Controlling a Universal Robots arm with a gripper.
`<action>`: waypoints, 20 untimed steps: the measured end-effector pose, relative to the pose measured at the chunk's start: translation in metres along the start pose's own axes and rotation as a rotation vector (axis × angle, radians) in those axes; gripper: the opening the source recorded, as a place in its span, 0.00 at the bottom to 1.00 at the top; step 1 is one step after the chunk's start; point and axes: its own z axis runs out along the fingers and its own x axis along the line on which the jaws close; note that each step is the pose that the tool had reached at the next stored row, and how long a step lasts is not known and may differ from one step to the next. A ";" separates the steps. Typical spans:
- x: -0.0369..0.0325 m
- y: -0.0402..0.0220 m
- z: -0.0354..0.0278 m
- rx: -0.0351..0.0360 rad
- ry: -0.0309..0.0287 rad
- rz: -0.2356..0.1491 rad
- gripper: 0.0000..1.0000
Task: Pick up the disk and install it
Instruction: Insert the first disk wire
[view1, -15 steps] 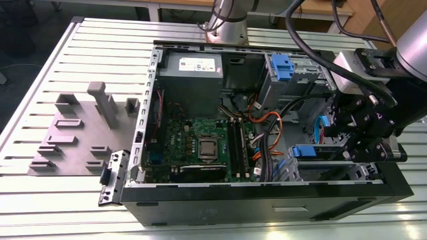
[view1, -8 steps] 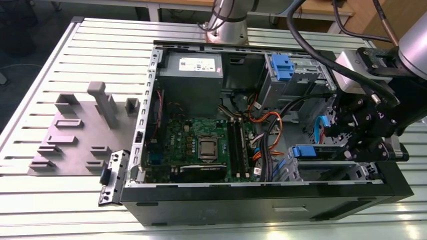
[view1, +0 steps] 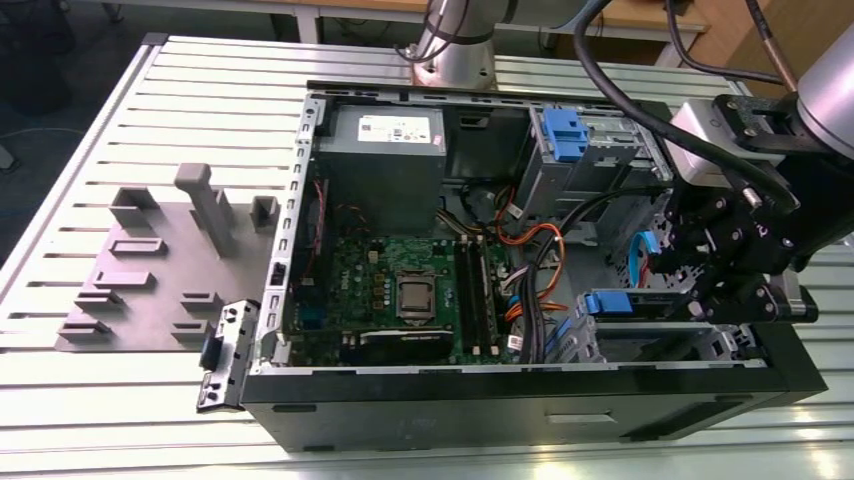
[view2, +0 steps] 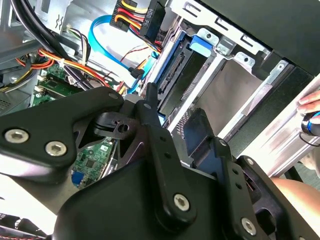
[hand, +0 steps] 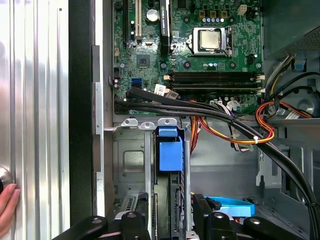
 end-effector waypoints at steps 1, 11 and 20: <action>0.0000 0.0000 -0.0003 0.0000 0.0001 0.000 0.48; -0.0003 0.0001 -0.0052 0.0000 0.0001 0.000 0.48; -0.0004 0.0002 -0.0080 0.0000 -0.0001 0.000 0.48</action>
